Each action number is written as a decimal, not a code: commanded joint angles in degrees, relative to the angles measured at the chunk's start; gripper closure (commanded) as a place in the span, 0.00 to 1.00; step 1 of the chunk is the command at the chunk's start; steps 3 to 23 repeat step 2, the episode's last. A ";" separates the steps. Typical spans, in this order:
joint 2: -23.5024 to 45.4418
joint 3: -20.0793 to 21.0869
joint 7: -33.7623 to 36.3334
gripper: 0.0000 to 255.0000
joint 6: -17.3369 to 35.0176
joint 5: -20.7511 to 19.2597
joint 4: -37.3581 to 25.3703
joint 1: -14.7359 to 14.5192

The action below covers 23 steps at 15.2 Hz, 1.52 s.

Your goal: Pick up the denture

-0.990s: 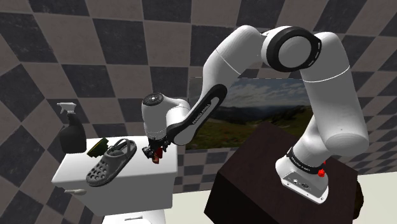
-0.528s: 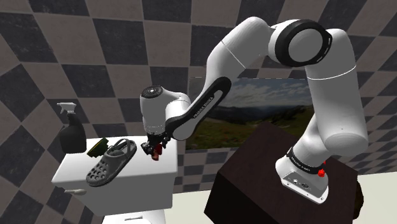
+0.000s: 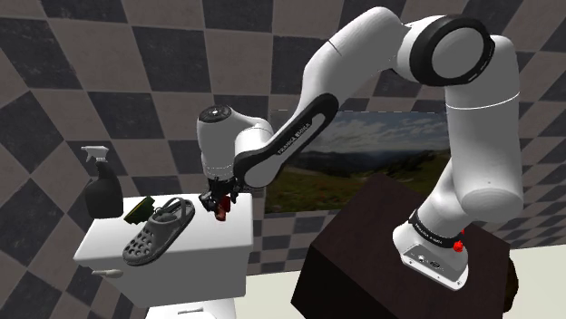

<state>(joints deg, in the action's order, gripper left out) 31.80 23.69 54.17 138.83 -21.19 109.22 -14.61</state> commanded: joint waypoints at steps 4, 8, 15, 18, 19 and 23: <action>-0.49 0.24 -0.15 1.00 -0.52 0.30 -0.03 0.10; -0.49 0.24 -0.15 1.00 -0.52 0.30 -0.03 0.10; -0.49 0.24 -0.15 1.00 -0.52 0.30 -0.03 0.10; -0.49 0.24 -0.15 1.00 -0.52 0.30 -0.03 0.10; -0.49 0.24 -0.15 1.00 -0.52 0.30 -0.03 0.10; -0.49 0.24 -0.15 1.00 -0.52 0.30 -0.03 0.10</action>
